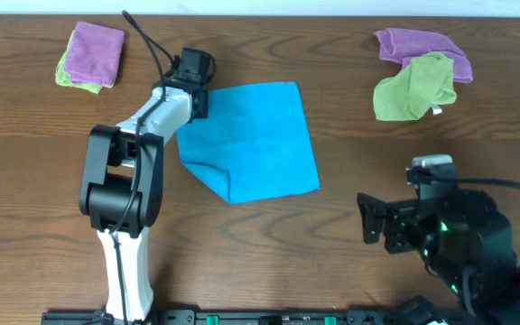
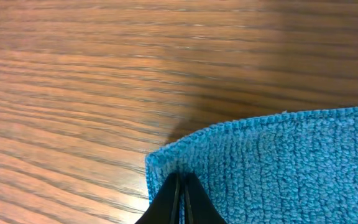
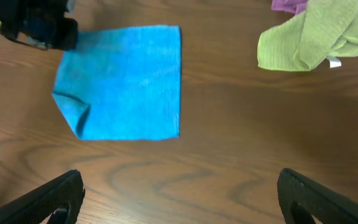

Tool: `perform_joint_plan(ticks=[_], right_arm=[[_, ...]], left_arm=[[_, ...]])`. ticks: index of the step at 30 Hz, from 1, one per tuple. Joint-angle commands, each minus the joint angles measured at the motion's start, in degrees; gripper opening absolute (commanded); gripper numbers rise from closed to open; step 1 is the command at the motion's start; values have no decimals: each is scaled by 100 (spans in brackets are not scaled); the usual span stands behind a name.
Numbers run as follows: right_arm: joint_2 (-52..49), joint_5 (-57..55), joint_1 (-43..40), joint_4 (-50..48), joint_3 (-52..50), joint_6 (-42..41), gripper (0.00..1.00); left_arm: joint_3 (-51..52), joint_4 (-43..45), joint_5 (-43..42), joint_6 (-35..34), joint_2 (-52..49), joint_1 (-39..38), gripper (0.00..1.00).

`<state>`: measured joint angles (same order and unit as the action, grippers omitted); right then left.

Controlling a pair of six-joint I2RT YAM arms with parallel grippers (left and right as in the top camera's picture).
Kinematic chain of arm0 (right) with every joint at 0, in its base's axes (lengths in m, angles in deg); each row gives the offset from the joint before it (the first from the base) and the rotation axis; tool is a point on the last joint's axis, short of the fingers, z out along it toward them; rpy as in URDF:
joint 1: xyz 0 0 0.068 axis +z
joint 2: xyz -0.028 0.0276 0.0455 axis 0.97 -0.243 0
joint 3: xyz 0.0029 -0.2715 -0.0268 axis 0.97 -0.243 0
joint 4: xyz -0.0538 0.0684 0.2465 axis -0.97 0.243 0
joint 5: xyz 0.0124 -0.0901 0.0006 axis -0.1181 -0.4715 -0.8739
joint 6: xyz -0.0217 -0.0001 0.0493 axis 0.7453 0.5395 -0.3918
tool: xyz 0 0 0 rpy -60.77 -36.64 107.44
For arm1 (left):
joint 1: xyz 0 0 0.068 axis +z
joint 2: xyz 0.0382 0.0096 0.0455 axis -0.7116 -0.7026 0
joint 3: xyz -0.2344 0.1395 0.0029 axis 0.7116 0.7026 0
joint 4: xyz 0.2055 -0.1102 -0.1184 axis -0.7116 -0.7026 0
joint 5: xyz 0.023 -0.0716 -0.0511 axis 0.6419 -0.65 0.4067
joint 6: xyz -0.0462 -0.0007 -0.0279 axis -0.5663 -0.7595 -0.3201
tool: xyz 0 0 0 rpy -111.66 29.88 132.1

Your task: Fold the cloth

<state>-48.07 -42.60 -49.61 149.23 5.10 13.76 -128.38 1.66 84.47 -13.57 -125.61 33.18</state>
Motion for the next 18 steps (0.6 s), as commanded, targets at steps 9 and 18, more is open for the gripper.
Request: perform_joint_plan(ticks=[9, 18], right_arm=[[-321, -114, 31, -435, 48, 72, 99], [-542, -553, -647, -734, 48, 94, 1]], left_arm=[[-986, -468, -24, -4, 651, -192, 57], [-1137, -2570, -2103, -278, 1508, -262, 11]])
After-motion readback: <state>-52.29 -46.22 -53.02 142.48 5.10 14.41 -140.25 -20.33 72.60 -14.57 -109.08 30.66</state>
